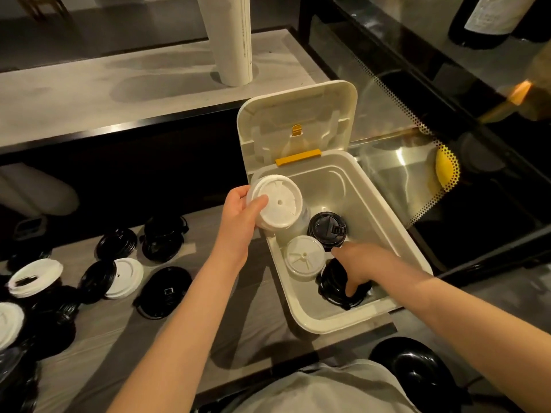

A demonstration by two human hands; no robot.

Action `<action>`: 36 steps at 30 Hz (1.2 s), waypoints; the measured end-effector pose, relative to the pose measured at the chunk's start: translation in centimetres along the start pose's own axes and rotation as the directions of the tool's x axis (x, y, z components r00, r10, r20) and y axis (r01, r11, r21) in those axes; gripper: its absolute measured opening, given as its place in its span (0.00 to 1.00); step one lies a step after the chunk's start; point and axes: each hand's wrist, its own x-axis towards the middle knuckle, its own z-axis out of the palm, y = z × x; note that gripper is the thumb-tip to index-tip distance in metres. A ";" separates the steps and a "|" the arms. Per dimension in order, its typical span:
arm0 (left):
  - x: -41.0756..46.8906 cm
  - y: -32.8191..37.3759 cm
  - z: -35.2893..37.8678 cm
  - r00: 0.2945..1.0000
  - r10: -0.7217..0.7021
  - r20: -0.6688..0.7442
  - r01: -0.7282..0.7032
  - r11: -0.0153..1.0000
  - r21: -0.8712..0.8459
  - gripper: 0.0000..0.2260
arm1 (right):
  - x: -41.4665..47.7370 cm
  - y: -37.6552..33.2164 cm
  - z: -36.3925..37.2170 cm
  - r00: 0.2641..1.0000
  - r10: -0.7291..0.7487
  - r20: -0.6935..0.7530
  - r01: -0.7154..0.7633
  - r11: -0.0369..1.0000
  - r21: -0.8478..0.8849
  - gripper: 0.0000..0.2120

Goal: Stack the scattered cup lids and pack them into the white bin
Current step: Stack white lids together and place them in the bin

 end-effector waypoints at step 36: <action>-0.8 -2.2 -1.5 0.926 0.076 0.369 -0.373 0.324 0.869 0.28 | 2.5 0.8 -3.9 0.936 0.133 -0.327 0.137 0.717 0.683 0.13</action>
